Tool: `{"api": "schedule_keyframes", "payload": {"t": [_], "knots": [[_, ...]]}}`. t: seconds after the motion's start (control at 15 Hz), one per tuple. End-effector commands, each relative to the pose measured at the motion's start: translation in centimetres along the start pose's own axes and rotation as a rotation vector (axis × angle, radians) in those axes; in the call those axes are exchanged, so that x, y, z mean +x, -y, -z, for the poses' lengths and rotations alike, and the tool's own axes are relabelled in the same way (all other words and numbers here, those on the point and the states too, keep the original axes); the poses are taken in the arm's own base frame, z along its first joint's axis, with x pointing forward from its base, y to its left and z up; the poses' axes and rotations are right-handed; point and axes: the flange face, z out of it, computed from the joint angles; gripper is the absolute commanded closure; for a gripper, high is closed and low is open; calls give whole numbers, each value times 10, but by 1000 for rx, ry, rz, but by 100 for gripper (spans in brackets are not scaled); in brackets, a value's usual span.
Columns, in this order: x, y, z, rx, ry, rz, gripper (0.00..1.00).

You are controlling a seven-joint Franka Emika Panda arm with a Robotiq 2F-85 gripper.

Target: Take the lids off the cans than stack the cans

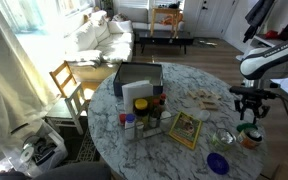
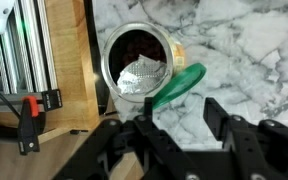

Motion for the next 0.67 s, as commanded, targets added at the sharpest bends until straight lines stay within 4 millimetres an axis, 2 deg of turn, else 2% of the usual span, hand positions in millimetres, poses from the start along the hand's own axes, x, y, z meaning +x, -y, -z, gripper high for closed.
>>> {"api": "schedule_keyframes", "payload": {"t": [0.0,0.07,0.13,0.2,0.27,0.4,0.6], "knots": [[0,-2,-8,-1,44,-14,64],[1,-2,-8,1,45,-17,66],[1,-3,-7,-2,46,-19,74],[0,-4,-6,-4,47,-18,64],[0,-4,-5,-4,46,-18,44],[1,-5,-4,-7,41,-15,37],[1,-5,-7,-18,37,-12,15]]}}
